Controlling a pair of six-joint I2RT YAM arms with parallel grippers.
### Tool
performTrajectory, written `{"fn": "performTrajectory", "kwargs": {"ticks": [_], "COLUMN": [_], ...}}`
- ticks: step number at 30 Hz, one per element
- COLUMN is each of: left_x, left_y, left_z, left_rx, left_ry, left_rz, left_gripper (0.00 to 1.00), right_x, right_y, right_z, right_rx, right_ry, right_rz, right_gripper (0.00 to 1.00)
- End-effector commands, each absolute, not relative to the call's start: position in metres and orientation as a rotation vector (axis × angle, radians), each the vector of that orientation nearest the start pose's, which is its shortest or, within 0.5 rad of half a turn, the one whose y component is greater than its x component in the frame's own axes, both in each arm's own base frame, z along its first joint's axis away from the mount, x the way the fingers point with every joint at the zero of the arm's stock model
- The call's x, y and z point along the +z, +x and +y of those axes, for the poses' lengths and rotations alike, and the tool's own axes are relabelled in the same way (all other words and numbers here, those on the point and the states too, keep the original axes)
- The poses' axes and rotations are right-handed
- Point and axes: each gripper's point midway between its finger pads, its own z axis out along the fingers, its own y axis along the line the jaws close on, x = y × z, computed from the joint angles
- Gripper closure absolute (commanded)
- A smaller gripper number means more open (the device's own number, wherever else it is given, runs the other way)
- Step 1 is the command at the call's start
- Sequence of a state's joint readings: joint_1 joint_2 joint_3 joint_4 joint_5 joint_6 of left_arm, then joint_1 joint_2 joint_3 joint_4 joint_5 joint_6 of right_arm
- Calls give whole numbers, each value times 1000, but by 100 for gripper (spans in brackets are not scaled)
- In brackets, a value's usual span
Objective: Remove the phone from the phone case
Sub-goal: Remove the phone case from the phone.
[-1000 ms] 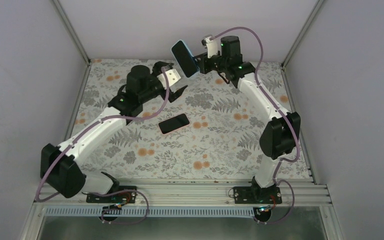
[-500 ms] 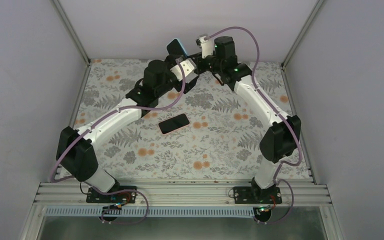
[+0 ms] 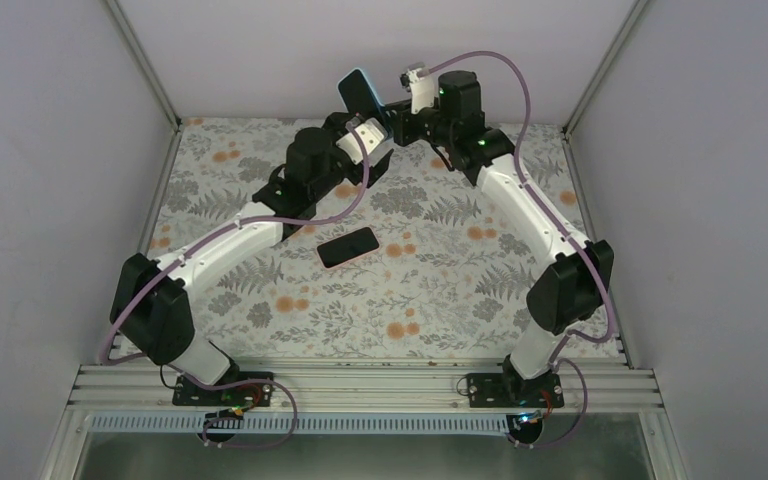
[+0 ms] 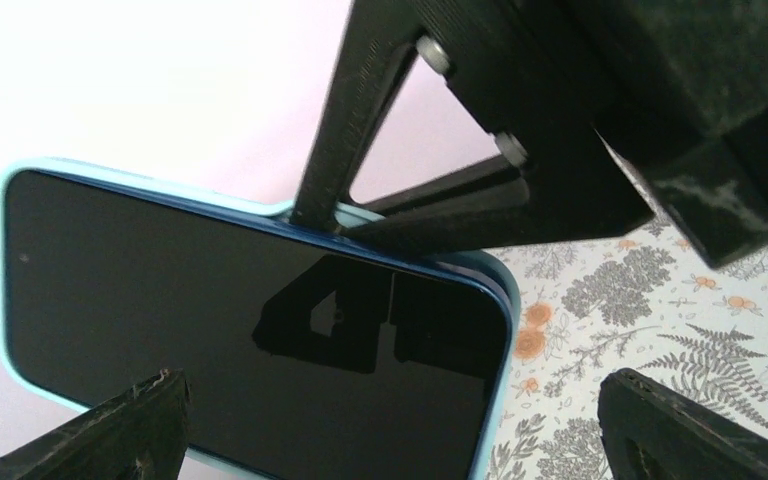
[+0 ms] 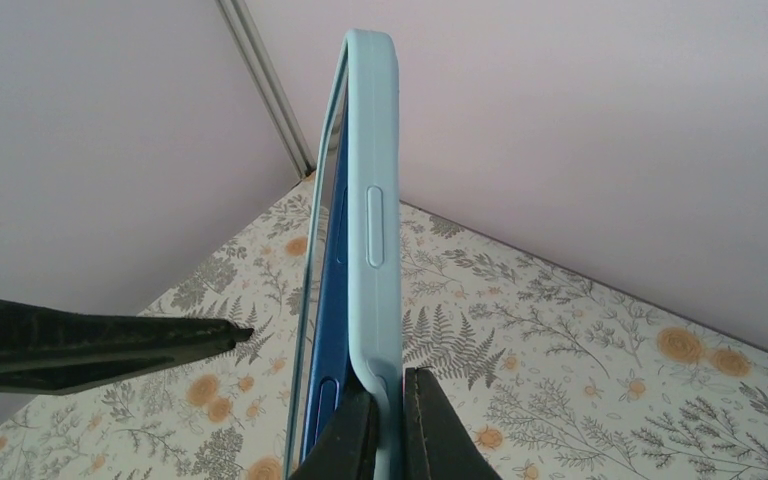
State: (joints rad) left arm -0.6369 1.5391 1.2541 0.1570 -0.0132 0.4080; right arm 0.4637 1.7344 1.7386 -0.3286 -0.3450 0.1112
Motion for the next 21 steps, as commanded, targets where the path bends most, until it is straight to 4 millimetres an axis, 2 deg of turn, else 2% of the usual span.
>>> {"fn": "performTrajectory", "kwargs": {"ticks": [1, 7, 15, 21], "left_x": [368, 377, 376, 383], "left_y": [403, 403, 410, 411], "left_z": [-293, -290, -292, -288], "left_rx": [-164, -160, -165, -141], "left_ry": [764, 746, 728, 706], "left_rz": [1412, 1396, 1419, 1406], "left_gripper": [0, 0, 0, 0], "right_x": [401, 399, 403, 402], "right_y": [444, 445, 442, 441], "right_z": [291, 292, 293, 294], "right_rx": [742, 733, 732, 734], "right_ry": [-565, -571, -575, -581], "right_rz": [1721, 1723, 1715, 1714], "right_gripper": [97, 97, 97, 96]}}
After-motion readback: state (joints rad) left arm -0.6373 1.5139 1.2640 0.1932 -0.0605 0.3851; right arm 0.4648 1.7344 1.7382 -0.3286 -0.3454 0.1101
